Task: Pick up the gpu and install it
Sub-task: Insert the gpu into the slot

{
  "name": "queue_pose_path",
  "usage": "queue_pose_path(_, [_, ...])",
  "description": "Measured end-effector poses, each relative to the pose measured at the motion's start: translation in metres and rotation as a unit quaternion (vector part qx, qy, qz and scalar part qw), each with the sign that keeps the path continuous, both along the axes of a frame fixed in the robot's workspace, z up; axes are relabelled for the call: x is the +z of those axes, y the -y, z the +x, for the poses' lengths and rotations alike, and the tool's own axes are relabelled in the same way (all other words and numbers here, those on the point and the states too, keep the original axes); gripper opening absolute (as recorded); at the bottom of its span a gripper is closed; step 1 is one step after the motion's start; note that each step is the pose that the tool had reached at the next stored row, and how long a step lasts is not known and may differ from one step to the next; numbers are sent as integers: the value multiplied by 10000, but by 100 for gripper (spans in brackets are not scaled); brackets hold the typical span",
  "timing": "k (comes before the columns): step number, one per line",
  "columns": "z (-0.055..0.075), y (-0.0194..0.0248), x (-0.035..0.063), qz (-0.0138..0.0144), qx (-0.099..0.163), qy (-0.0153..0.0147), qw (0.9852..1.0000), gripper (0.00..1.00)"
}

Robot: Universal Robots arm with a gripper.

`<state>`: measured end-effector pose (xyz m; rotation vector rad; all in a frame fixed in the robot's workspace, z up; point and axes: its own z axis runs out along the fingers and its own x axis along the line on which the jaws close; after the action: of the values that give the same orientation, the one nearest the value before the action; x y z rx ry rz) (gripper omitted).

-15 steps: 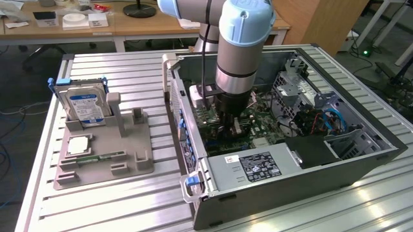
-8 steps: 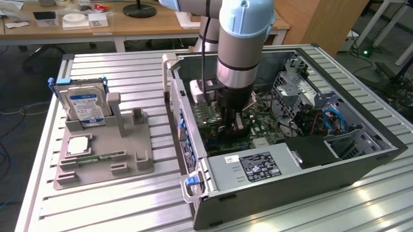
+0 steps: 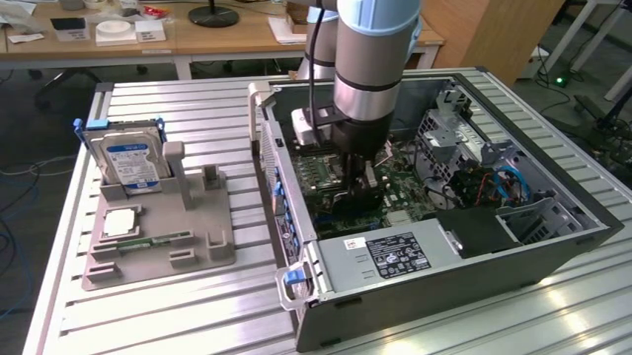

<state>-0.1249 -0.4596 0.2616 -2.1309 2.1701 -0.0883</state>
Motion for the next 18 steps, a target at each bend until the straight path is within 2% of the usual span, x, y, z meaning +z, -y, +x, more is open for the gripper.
queue_pose_path(4, [0, -1, 106, 0, 0, 36, 10000, 35])
queue_pose_path(8, [0, -1, 106, 1, 0, 38, 10000, 33])
queue_pose_path(10, [0, -1, 107, 0, 0, 38, 10000, 21])
queue_pose_path(11, [0, -1, 107, 0, 0, 38, 10000, 21])
queue_pose_path(13, [0, -1, 107, 0, 0, 38, 10000, 10])
queue_pose_path(18, [0, -1, 107, 0, 0, 38, 10000, 10])
